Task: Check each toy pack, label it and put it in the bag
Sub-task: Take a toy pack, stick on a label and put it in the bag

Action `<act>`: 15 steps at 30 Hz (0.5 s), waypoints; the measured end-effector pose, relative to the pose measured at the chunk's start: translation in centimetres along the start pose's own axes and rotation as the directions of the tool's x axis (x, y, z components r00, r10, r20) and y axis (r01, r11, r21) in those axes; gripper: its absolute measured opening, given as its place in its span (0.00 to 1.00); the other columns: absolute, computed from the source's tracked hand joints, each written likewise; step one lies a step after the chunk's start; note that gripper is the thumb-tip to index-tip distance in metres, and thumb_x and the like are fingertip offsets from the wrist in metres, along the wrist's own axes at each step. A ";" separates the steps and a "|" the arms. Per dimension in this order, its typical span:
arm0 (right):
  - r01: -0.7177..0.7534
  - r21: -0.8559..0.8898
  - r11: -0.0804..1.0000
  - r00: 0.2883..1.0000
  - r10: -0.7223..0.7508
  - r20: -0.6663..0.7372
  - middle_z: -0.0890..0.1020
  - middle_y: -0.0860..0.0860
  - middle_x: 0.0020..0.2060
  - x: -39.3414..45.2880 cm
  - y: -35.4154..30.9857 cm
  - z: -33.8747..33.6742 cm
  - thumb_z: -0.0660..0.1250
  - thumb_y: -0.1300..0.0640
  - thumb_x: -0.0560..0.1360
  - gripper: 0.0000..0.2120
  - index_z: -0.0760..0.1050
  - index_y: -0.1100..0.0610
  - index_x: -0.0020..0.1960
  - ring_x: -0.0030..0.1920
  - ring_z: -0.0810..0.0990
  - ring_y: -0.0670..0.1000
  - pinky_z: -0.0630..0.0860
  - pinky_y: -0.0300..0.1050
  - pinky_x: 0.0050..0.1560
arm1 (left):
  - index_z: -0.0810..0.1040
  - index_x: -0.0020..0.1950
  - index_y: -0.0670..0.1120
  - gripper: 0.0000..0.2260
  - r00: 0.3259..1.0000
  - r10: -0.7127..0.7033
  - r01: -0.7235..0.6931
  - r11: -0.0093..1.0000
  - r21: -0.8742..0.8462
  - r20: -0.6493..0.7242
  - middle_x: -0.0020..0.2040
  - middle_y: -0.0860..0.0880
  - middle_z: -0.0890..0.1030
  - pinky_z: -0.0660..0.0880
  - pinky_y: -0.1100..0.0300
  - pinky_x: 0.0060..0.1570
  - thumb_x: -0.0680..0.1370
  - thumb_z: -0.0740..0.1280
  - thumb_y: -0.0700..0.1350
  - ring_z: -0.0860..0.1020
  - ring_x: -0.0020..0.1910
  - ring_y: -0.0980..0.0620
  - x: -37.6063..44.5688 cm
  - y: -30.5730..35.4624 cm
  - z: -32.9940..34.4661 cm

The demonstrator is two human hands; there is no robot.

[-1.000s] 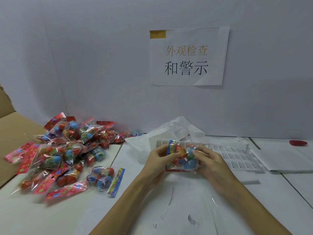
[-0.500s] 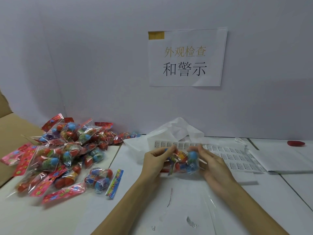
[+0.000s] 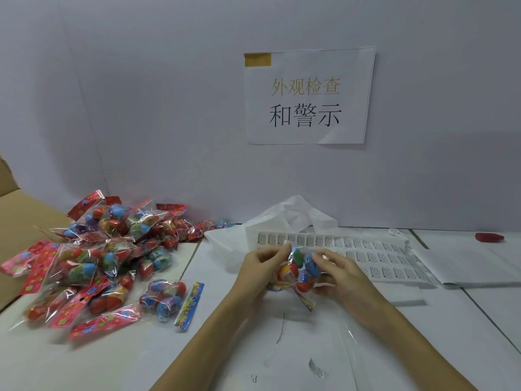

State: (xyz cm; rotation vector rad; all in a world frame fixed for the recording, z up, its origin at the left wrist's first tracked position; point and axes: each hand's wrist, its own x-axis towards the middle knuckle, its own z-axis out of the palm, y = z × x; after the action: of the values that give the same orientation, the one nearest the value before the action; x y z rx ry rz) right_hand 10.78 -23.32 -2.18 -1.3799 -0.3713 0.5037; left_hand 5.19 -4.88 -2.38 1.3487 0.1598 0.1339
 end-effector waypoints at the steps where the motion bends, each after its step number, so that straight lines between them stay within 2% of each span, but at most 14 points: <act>1: 0.015 -0.032 0.999 1.000 -0.015 -0.006 0.87 0.62 0.51 0.0 0.2 0.1 0.66 0.52 0.83 0.13 0.84 0.56 0.60 0.48 0.87 0.60 0.83 0.50 0.47 | 0.88 0.54 0.44 0.15 1.000 0.011 -0.012 1.000 0.020 0.006 0.53 0.40 0.87 0.84 0.45 0.53 0.79 0.73 0.56 0.86 0.52 0.39 -0.1 -0.1 0.0; 4: 0.095 -0.203 0.975 0.991 -0.113 -0.078 0.88 0.58 0.48 0.1 0.1 -0.1 0.63 0.52 0.84 0.13 0.85 0.53 0.59 0.45 0.88 0.58 0.85 0.53 0.47 | 0.89 0.51 0.50 0.13 0.996 0.043 -0.039 0.998 0.048 -0.077 0.51 0.44 0.88 0.84 0.53 0.46 0.76 0.74 0.57 0.87 0.50 0.43 -0.1 0.1 -0.2; 6: 0.143 -0.412 0.900 0.962 -0.224 -0.158 0.86 0.53 0.39 0.1 -0.1 -0.8 0.65 0.52 0.84 0.11 0.87 0.50 0.53 0.35 0.85 0.52 0.84 0.51 0.40 | 0.89 0.51 0.52 0.11 0.989 0.061 -0.059 0.998 0.019 -0.132 0.51 0.46 0.88 0.84 0.55 0.44 0.75 0.74 0.57 0.87 0.50 0.45 -0.1 0.4 -0.6; 8: 0.165 -0.498 0.851 0.947 -0.279 -0.163 0.83 0.53 0.32 -0.1 -0.3 -1.4 0.64 0.48 0.83 0.13 0.87 0.50 0.52 0.29 0.81 0.52 0.79 0.48 0.32 | 0.89 0.51 0.55 0.10 0.984 0.078 -0.083 0.996 -0.021 -0.159 0.51 0.47 0.88 0.84 0.57 0.42 0.74 0.74 0.56 0.87 0.50 0.47 -0.1 0.9 -0.9; 10: 0.126 -0.296 0.947 0.969 -0.182 -0.167 0.84 0.59 0.33 -0.2 -0.7 -1.2 0.60 0.40 0.82 0.22 0.85 0.55 0.56 0.28 0.81 0.55 0.77 0.45 0.27 | 0.89 0.51 0.56 0.10 0.976 0.115 -0.120 0.993 -0.019 -0.183 0.51 0.48 0.88 0.84 0.58 0.42 0.73 0.74 0.57 0.87 0.50 0.48 -0.2 1.1 -1.0; 12: -0.017 -0.016 1.000 0.996 0.015 -0.089 0.86 0.66 0.41 -0.3 -1.2 -0.5 0.57 0.34 0.81 0.29 0.83 0.56 0.60 0.32 0.85 0.59 0.78 0.43 0.27 | 0.89 0.53 0.55 0.11 0.971 0.154 -0.159 0.987 -0.012 -0.183 0.52 0.48 0.88 0.84 0.57 0.45 0.74 0.74 0.56 0.87 0.51 0.47 -0.4 0.9 -0.8; 13: -0.087 0.078 0.993 0.995 0.089 -0.035 0.86 0.68 0.46 -0.3 -1.4 -0.2 0.55 0.33 0.81 0.29 0.82 0.55 0.62 0.36 0.87 0.61 0.80 0.44 0.28 | 0.89 0.54 0.54 0.11 0.971 0.176 -0.180 0.984 -0.009 -0.161 0.53 0.47 0.88 0.84 0.57 0.46 0.75 0.74 0.55 0.87 0.52 0.46 -0.5 0.7 -0.6; 15: -0.133 0.193 0.972 0.991 0.129 0.035 0.85 0.69 0.52 -0.3 -1.4 0.0 0.54 0.36 0.83 0.28 0.79 0.56 0.64 0.47 0.88 0.65 0.85 0.48 0.37 | 0.89 0.55 0.52 0.12 0.971 0.223 -0.223 0.975 0.014 -0.084 0.56 0.48 0.87 0.83 0.58 0.51 0.75 0.75 0.54 0.85 0.57 0.47 -0.6 0.6 -0.1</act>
State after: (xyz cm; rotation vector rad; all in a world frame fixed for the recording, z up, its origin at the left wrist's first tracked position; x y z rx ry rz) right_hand 10.67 -23.62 -0.77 -1.2138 -0.2425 0.6479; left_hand 4.55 -4.76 -1.82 1.3636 0.0796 0.3812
